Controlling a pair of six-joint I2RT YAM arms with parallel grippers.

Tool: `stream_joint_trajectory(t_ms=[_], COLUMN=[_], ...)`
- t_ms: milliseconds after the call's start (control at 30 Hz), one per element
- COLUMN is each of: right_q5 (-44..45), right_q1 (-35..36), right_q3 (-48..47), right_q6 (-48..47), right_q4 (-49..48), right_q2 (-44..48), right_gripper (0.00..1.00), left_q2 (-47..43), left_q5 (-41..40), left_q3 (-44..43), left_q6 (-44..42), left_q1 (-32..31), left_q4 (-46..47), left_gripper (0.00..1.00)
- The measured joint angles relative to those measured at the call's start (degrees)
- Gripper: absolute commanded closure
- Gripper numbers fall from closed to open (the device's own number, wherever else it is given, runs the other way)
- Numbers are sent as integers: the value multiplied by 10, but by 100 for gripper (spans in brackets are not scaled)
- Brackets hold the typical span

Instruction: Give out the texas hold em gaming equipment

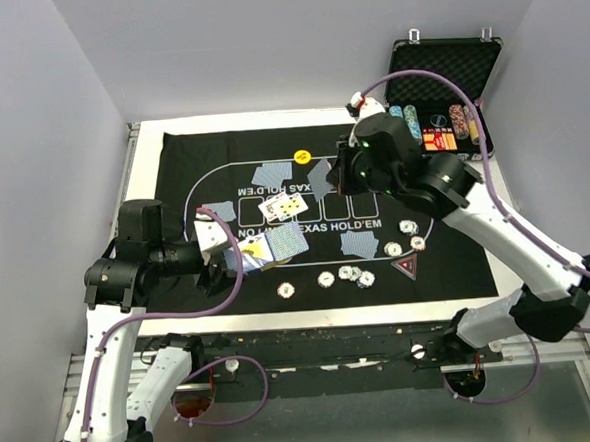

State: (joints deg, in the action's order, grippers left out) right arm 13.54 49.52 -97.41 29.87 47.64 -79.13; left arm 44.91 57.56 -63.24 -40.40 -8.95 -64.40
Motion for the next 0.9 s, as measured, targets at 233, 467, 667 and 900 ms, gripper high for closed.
stream_joint_trajectory(t_ms=[233, 467, 667, 900], right_q5=[34, 97, 173, 271], right_q1=[-64, -82, -76, -39], right_q3=[36, 33, -7, -74], right_q6=[-50, -99, -139, -178], right_q4=[-34, -69, -80, -103], right_q2=[-93, -244, -344, -422], right_gripper=[99, 99, 99, 99], left_q2=[0, 0, -3, -5], left_q5=[0, 0, 0, 0], left_q3=[0, 0, 0, 0], left_q6=[0, 0, 0, 0], left_q1=[0, 0, 0, 0], left_q4=[0, 0, -1, -2], left_gripper=[80, 80, 80, 80])
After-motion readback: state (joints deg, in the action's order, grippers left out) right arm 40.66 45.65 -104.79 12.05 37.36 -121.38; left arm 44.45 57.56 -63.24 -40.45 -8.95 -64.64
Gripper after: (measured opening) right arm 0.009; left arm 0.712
